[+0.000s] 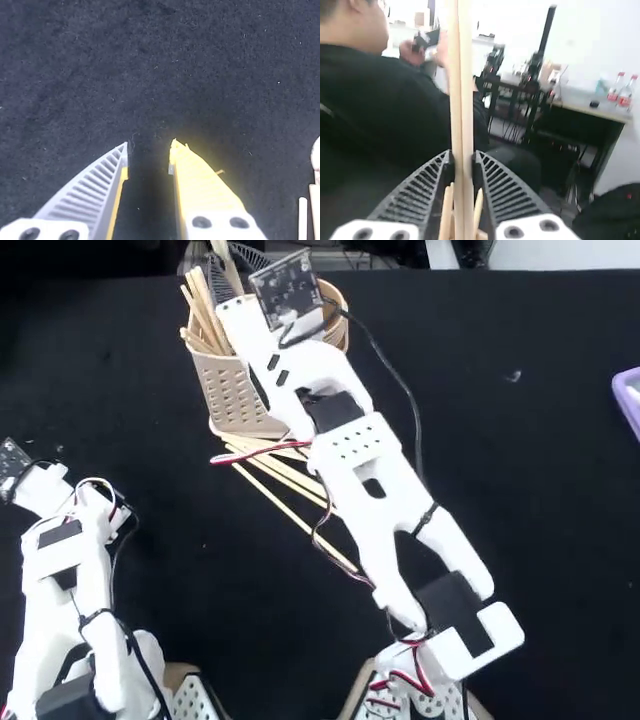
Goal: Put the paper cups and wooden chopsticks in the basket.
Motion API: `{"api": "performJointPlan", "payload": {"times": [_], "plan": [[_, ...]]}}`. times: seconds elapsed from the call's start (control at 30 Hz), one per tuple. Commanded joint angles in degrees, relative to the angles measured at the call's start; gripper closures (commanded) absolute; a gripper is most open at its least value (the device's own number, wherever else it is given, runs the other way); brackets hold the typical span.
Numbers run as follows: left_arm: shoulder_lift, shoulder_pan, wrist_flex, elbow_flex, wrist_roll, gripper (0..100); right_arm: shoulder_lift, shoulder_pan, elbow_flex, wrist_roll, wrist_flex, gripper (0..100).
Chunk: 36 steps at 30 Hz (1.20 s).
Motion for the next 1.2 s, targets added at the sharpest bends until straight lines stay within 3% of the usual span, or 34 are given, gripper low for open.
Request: {"api": "performJointPlan", "payload": {"times": [0.0, 0.1, 0.43, 0.7, 0.8, 0.93, 1.07, 1.17], "plan": [[-1.05, 0.84, -0.97, -3.38, 0.09, 86, -0.57, -0.62, -4.7, -0.44, 5.89, 91.3], [-1.05, 0.84, -0.97, -3.38, 0.09, 86, -0.66, -1.14, -5.23, -0.44, 8.7, 84.1], [-1.05, 0.84, -0.97, -3.38, 0.09, 86, -10.07, -1.93, -8.22, -0.44, 19.25, 92.3], [-0.97, 0.84, -0.88, -3.38, 0.09, 86, -34.77, -1.49, 1.19, 0.0, 56.79, 92.0], [-0.97, 0.84, -0.88, -3.38, 0.09, 86, -44.18, -1.05, 9.89, 0.0, 64.79, 92.0], [-0.97, 0.84, -0.88, -3.38, 0.09, 86, -54.9, 7.74, 25.89, 0.09, 62.77, 92.0], [-0.97, 0.84, -0.88, -3.38, 0.09, 86, -61.76, 17.49, 42.07, -0.62, 54.07, 92.0], [-0.97, 0.84, -0.88, -3.38, 0.09, 86, -62.11, 22.68, 50.33, -6.51, 46.51, 92.0]]}}
